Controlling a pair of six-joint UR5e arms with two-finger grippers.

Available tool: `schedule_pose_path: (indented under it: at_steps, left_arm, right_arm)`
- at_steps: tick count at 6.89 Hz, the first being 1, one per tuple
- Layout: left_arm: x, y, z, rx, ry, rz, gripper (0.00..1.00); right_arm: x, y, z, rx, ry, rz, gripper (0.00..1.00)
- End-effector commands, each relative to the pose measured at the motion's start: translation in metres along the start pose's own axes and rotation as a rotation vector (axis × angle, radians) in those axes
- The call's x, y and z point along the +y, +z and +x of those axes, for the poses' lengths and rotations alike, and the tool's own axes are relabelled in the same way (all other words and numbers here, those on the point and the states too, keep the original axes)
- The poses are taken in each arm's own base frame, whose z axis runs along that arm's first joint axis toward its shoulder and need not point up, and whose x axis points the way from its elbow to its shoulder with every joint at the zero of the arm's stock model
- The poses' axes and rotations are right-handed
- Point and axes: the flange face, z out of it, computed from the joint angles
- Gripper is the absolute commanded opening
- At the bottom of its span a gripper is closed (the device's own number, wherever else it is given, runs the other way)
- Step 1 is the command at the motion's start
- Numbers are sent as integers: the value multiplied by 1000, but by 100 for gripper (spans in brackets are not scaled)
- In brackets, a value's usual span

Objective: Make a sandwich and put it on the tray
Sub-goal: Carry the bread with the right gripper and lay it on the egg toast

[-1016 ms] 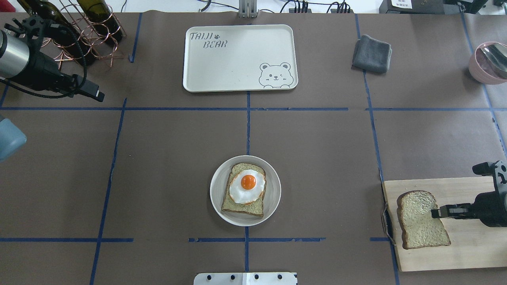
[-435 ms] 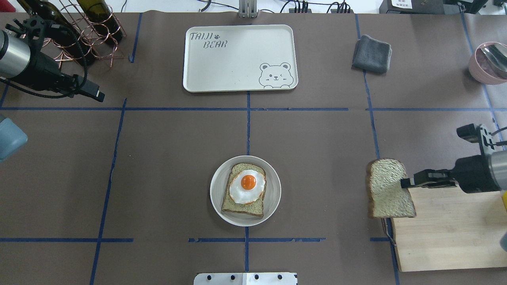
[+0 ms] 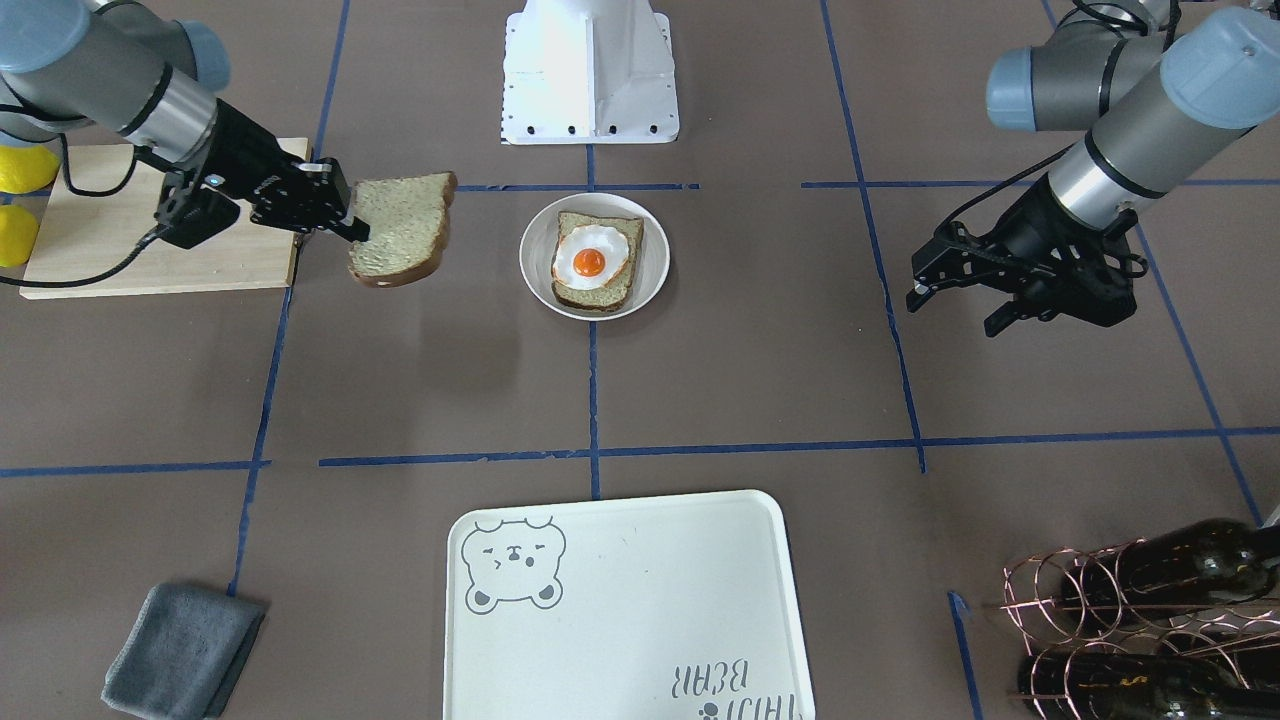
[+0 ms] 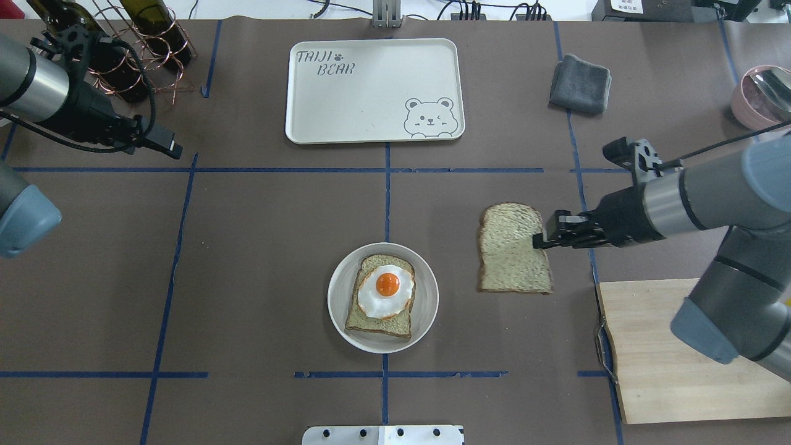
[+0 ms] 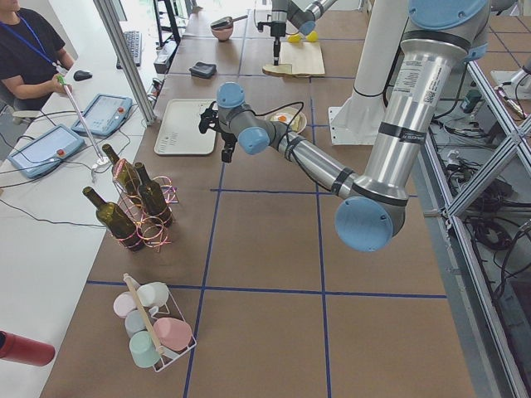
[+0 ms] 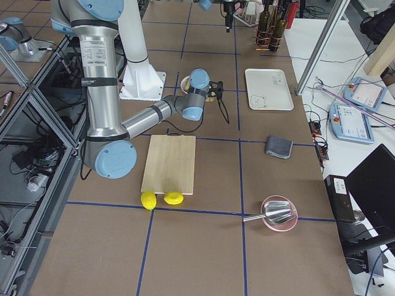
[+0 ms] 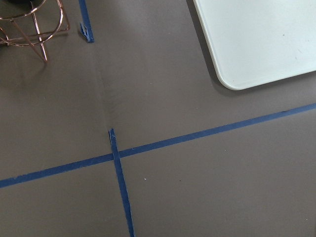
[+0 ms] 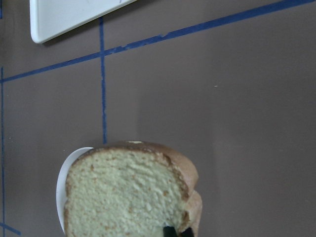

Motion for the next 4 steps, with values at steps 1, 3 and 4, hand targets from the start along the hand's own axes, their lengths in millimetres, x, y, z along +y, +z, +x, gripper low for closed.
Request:
schedule_pose_path:
  at_steps: [1, 3, 4]
  left_arm:
    - [16, 30, 49, 56, -53, 1, 100]
    - [20, 41, 71, 68, -68, -3, 100]
    - [20, 41, 72, 70, -68, -4, 100]
  right_arm:
    - [16, 66, -113, 85, 4, -11, 0]
    - [53, 128, -142, 175, -12, 0, 0]
    - [49, 160, -147, 207, -10, 10, 0]
